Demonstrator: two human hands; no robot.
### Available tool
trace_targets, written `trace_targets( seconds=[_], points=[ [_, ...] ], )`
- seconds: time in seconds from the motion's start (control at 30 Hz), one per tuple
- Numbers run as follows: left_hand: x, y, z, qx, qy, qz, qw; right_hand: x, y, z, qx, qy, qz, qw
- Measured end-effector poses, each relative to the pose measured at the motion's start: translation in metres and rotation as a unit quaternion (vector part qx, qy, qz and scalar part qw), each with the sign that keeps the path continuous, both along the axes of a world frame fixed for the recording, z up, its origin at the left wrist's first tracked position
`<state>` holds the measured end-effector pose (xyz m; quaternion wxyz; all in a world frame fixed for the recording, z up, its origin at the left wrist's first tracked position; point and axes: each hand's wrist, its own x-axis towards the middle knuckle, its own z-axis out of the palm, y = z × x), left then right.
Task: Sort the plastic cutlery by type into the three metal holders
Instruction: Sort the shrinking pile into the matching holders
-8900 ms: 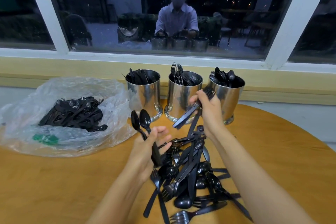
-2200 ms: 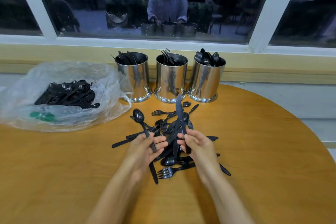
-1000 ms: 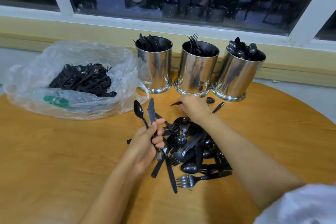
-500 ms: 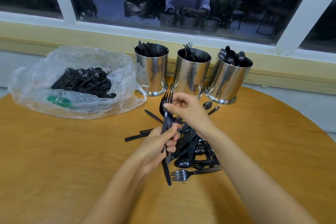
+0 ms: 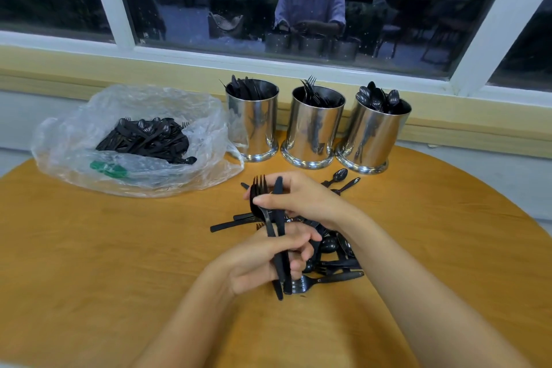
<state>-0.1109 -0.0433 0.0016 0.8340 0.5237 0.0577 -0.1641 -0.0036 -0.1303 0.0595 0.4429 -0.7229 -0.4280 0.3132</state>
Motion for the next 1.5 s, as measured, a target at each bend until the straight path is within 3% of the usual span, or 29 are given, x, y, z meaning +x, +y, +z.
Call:
trace_targets(
  seconds=[0.17,0.27,0.47,0.6,0.87,1.13,1.27,1.37,1.43,1.5],
  points=[
    [0.001,-0.003,-0.001,-0.035,-0.038,0.091,0.994,-0.001,0.001,0.0,0.046,-0.041,-0.039,0.997],
    [0.002,-0.003,-0.003,-0.013,-0.054,0.141,0.988,0.003,-0.001,-0.005,0.059,0.014,-0.094,0.994],
    [0.006,-0.006,-0.005,0.028,-0.041,0.217,0.975,0.014,-0.003,-0.018,0.084,-0.035,-0.166,0.982],
    [0.005,-0.006,-0.005,0.066,-0.037,0.208,0.975,0.015,-0.005,-0.025,0.087,-0.028,-0.162,0.983],
    [0.01,-0.001,-0.01,0.163,-0.037,0.205,0.964,0.017,-0.006,-0.04,0.078,-0.156,-0.213,0.961],
    [0.02,0.008,-0.012,0.214,-0.032,0.193,0.957,0.023,-0.012,-0.047,0.087,-0.12,-0.238,0.96],
    [0.027,0.01,-0.014,0.171,-0.019,0.129,0.977,0.026,-0.014,-0.05,0.141,-0.02,-0.253,0.957],
    [0.033,0.009,-0.018,0.154,-0.017,0.155,0.976,0.034,-0.016,-0.05,0.134,0.045,-0.215,0.967],
    [0.035,0.01,-0.02,0.124,0.006,0.209,0.97,0.053,-0.02,-0.049,0.113,0.049,-0.224,0.967],
    [0.037,0.015,-0.022,0.079,0.027,0.256,0.963,0.086,-0.026,-0.054,0.094,-0.005,-0.309,0.946]
  ],
)
